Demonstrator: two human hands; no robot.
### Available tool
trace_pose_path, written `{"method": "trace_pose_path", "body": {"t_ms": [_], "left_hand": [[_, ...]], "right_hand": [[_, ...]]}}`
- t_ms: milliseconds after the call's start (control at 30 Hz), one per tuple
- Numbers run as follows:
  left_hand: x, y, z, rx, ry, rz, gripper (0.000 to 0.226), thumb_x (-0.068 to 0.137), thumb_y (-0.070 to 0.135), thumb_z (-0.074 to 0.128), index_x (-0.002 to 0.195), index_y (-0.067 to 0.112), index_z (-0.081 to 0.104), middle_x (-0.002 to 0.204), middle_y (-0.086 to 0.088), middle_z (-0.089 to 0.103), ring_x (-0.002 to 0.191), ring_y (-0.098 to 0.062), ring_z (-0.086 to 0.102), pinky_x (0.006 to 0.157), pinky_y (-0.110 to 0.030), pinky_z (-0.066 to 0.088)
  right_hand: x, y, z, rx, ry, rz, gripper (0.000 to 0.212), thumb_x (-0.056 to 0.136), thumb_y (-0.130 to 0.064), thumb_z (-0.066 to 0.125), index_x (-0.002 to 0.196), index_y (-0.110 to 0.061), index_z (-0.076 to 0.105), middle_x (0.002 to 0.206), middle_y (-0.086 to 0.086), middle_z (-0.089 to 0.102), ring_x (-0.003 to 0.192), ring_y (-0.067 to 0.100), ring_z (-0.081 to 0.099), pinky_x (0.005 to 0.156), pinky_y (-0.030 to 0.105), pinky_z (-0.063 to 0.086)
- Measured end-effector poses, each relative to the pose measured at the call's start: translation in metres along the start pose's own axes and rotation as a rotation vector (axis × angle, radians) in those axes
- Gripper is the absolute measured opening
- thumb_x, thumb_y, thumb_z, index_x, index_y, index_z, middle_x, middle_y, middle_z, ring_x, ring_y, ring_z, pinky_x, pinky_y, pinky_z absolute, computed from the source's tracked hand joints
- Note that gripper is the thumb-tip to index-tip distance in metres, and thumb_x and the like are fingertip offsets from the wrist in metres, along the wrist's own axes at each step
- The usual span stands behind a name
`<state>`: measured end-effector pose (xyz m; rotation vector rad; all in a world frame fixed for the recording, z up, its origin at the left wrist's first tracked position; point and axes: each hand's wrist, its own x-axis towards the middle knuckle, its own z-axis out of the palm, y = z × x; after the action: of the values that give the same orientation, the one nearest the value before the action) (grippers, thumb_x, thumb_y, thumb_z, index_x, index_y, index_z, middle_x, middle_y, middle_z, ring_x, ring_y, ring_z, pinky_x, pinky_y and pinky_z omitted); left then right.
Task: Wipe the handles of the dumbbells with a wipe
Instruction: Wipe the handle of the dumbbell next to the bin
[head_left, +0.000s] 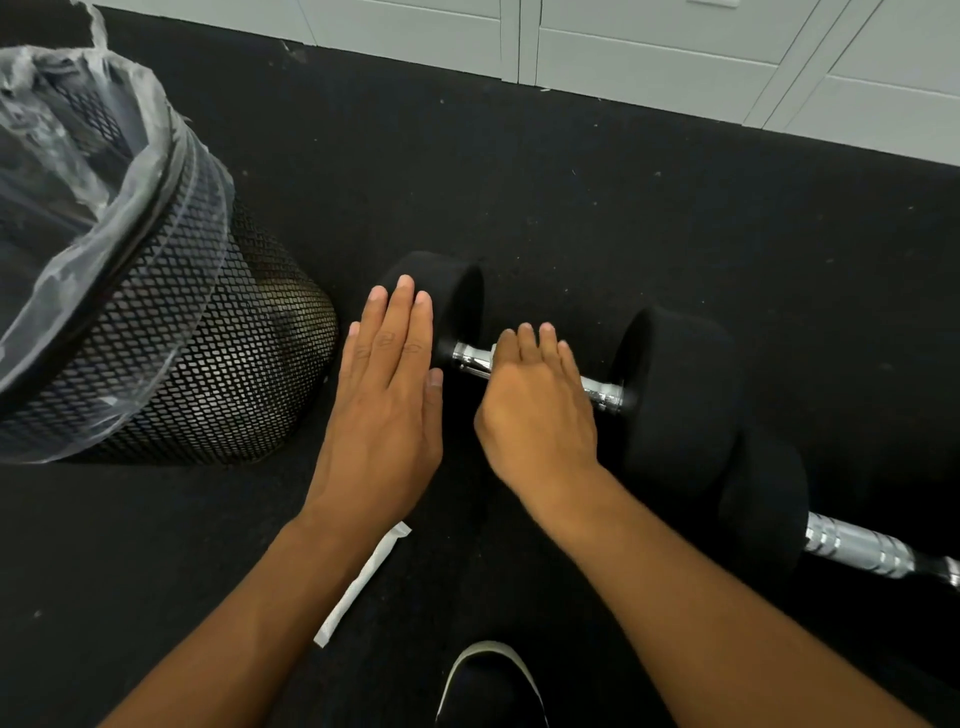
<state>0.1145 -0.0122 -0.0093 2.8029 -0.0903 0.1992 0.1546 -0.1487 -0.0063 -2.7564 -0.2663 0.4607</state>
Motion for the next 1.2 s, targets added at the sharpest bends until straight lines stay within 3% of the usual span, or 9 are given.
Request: {"method": "trace_pose_path", "body": {"t_ms": [267,433,567,667,767,867,1000,1100,1200], "left_hand": [[0.001,0.001,-0.001,-0.003,-0.014,-0.005,0.058,0.106,0.013,0.038,0.159,0.004,0.017,0.169,-0.009,0.009,0.157,-0.022,0.0,0.127,-0.047,0.009],[-0.001,0.002,-0.002,-0.009,-0.03,-0.02,0.059,0.106,0.014,0.039,0.159,0.005,0.016,0.17,-0.008,0.007,0.157,-0.02,-0.003,0.127,-0.043,0.005],[-0.003,0.008,-0.012,-0.171,-0.007,-0.075,0.061,0.105,0.015,0.046,0.159,0.007,0.02,0.169,-0.006,0.009,0.157,-0.018,-0.002,0.127,-0.046,0.013],[-0.022,0.021,-0.024,-0.295,0.18,-0.115,0.057,0.099,0.014,0.056,0.152,0.005,0.038,0.162,-0.009,0.031,0.153,-0.02,0.024,0.123,-0.034,0.027],[-0.048,0.036,-0.029,-0.528,0.214,-0.332,0.064,0.089,0.036,0.067,0.147,0.021,0.045,0.142,0.003,0.05,0.133,-0.013,0.05,0.103,-0.028,0.048],[-0.059,0.053,-0.029,-0.892,-0.036,-0.658,0.064,0.077,0.044,0.083,0.134,0.031,0.058,0.12,0.009,0.066,0.11,-0.008,0.066,0.081,-0.017,0.055],[-0.054,0.062,-0.029,-1.074,-0.189,-0.729,0.015,0.084,0.02,0.074,0.098,0.022,0.078,0.091,0.001,0.079,0.088,-0.018,0.075,0.07,-0.021,0.058],[-0.042,0.062,-0.032,-0.844,-0.07,-0.601,0.012,0.089,0.021,0.073,0.098,0.027,0.078,0.087,0.012,0.078,0.083,-0.006,0.074,0.071,-0.019,0.057],[-0.023,0.059,-0.025,-0.424,0.07,-0.284,0.026,0.095,0.018,0.067,0.119,0.027,0.073,0.097,0.016,0.076,0.085,-0.001,0.071,0.077,-0.014,0.054]], "right_hand": [[-0.044,0.002,0.008,-0.025,0.053,-0.051,0.062,0.1,-0.012,0.026,0.16,0.0,0.016,0.168,0.022,0.015,0.158,0.034,0.007,0.129,0.046,0.007],[-0.088,0.008,0.022,0.059,-0.262,-0.072,0.064,0.1,-0.011,0.044,0.16,-0.008,0.02,0.169,0.012,0.018,0.158,0.025,0.007,0.129,0.037,0.001],[-0.106,0.015,0.025,0.581,-0.177,0.284,0.045,0.104,-0.012,0.044,0.139,-0.036,0.058,0.137,-0.007,0.064,0.121,0.009,0.06,0.105,0.025,0.048],[-0.109,0.014,0.017,1.118,-0.16,0.56,0.036,0.102,-0.013,0.051,0.102,-0.038,0.077,0.1,-0.012,0.076,0.093,0.006,0.071,0.086,0.027,0.058],[-0.11,0.011,0.002,1.414,-0.14,0.572,0.032,0.101,-0.011,0.057,0.095,-0.033,0.08,0.1,-0.008,0.077,0.097,0.01,0.073,0.087,0.03,0.06],[-0.11,0.01,-0.01,1.389,-0.051,0.426,0.031,0.097,-0.01,0.062,0.093,-0.035,0.079,0.099,-0.008,0.076,0.095,0.01,0.072,0.079,0.026,0.06],[-0.11,0.009,-0.013,1.114,0.158,0.249,0.025,0.094,-0.017,0.066,0.103,-0.039,0.074,0.103,-0.013,0.072,0.097,0.006,0.071,0.078,0.022,0.06],[-0.106,0.02,-0.017,0.604,0.495,0.01,0.023,0.094,-0.018,0.062,0.115,-0.022,0.073,0.113,-0.01,0.067,0.104,0.003,0.064,0.092,0.013,0.051],[-0.093,0.04,-0.026,0.357,0.667,-0.089,0.024,0.098,-0.014,0.058,0.117,-0.013,0.073,0.118,0.001,0.069,0.118,0.016,0.06,0.102,0.03,0.049]]}}
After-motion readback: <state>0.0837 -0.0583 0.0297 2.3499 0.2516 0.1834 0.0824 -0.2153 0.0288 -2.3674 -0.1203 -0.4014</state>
